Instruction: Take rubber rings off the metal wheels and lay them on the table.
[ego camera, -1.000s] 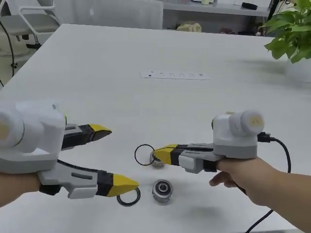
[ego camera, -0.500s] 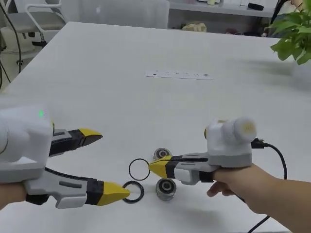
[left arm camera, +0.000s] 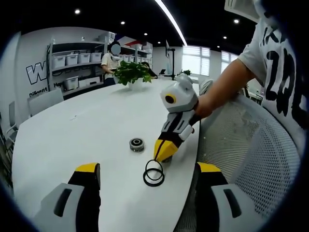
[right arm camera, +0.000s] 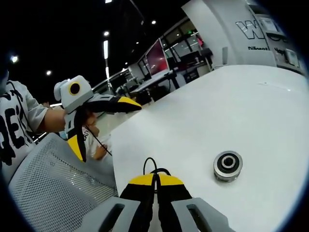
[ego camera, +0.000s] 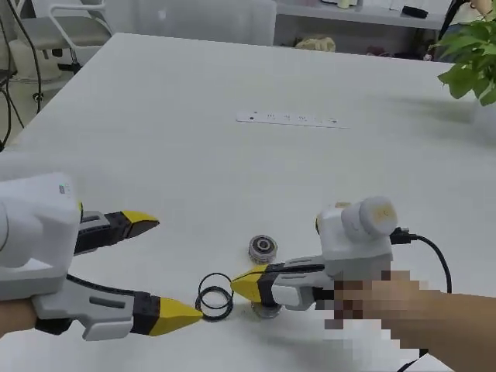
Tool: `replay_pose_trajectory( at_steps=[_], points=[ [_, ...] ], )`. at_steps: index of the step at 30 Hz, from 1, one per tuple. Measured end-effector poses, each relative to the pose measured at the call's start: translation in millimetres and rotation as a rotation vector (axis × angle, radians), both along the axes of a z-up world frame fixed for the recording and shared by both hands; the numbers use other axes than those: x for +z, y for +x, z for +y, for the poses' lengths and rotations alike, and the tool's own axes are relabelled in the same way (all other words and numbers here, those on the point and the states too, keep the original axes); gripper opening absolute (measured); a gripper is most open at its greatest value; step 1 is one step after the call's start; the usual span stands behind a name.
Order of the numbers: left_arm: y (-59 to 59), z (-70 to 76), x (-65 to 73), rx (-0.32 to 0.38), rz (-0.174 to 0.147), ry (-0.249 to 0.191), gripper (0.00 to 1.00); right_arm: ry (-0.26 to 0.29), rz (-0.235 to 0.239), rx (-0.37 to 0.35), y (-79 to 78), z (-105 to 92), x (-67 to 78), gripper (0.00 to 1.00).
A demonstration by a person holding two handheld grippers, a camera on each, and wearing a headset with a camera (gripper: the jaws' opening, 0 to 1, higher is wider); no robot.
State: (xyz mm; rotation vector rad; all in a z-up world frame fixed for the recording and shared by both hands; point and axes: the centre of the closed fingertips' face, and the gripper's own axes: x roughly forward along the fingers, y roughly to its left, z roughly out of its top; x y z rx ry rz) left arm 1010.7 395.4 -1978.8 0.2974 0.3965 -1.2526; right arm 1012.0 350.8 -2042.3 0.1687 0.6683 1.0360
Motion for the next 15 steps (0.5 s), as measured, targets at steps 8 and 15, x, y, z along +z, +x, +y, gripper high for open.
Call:
replay_pose_trajectory(
  at_steps=[8,15],
  points=[
    [-2.4,3.8,-2.7,0.007,0.005,0.007,0.79,-0.021,0.014,0.023,-3.1,5.1,-7.6,0.00],
    [-3.8,5.3,-5.2,0.009,0.010,0.012,0.79,-0.049,0.017,0.022,-2.8,3.8,-13.9,0.00]
  ],
)
